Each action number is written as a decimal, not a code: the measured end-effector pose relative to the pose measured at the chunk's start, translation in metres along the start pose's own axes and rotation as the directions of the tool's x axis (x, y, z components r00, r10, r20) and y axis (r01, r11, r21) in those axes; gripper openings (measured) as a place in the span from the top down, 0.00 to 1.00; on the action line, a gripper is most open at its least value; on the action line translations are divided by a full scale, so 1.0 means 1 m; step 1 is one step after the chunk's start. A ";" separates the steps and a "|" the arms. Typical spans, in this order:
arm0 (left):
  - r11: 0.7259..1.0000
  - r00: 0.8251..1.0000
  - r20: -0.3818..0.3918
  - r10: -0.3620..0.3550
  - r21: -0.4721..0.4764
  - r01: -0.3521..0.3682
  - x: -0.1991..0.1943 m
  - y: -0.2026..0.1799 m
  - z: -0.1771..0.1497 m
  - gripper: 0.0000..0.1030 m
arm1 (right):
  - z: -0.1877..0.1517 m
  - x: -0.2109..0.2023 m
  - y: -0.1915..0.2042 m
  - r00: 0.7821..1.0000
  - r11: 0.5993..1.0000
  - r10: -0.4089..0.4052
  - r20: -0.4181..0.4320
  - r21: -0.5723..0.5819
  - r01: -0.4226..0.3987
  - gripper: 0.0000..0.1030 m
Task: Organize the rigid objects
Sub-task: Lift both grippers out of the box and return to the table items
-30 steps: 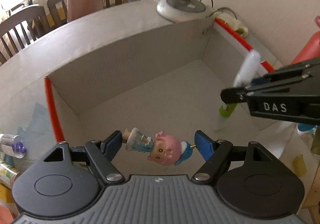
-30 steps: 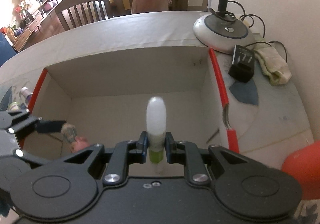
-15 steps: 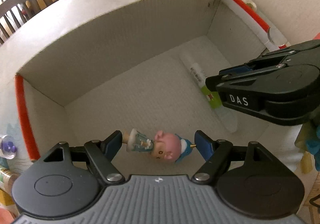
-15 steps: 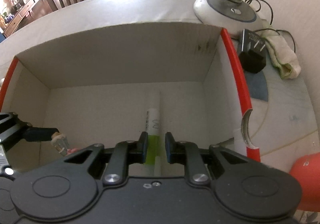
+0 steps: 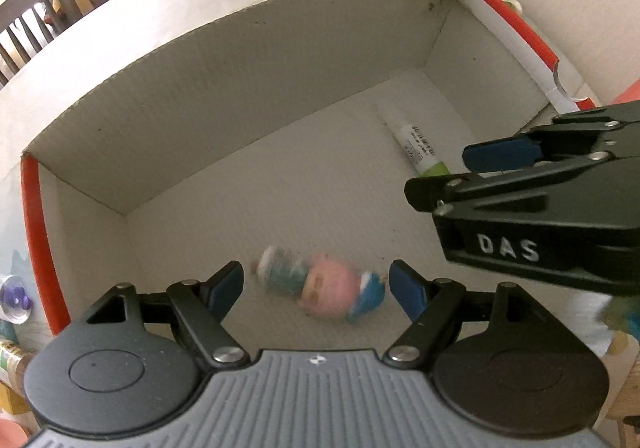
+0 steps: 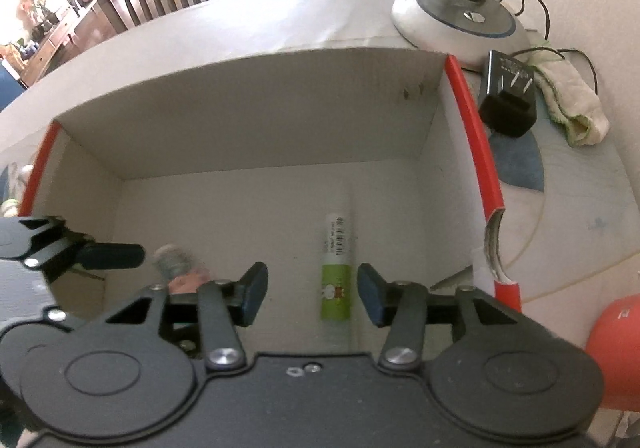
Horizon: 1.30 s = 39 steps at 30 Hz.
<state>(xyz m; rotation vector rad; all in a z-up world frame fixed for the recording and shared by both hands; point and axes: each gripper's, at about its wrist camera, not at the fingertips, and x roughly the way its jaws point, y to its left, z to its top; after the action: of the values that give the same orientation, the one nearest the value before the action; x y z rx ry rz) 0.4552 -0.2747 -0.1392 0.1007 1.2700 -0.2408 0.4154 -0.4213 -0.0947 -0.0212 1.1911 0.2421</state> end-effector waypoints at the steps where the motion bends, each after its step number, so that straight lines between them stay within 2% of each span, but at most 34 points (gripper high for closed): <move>1: 1.000 1.000 0.003 0.001 -0.001 -0.001 -0.001 0.000 0.000 0.22 | 0.000 -0.003 0.000 1.000 1.000 0.004 0.008 0.000 -0.004 0.47; 10: 0.999 0.996 0.083 -0.023 -0.029 0.026 -0.028 0.001 -0.012 0.22 | -0.002 -0.033 0.004 0.996 0.999 0.052 0.069 0.006 -0.052 0.37; 14: 0.999 0.990 0.136 -0.027 -0.037 0.032 -0.047 0.000 -0.022 0.22 | -0.004 -0.052 0.008 0.991 0.997 0.080 0.106 -0.005 -0.080 0.35; 21: 0.997 0.978 0.210 -0.013 -0.069 0.028 -0.079 0.000 -0.032 0.22 | -0.014 -0.088 0.026 0.977 0.993 0.118 0.180 -0.039 -0.112 0.25; 39: 0.983 0.939 0.344 0.017 -0.176 0.047 -0.157 0.035 -0.110 0.22 | -0.062 -0.150 0.080 0.935 0.973 0.224 0.276 -0.118 -0.199 0.16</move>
<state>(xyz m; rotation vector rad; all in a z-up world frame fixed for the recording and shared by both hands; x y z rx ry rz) 0.3179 -0.1985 -0.0243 -0.1058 0.9371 -0.1464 0.2901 -0.3788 0.0291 0.0644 0.8910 0.4722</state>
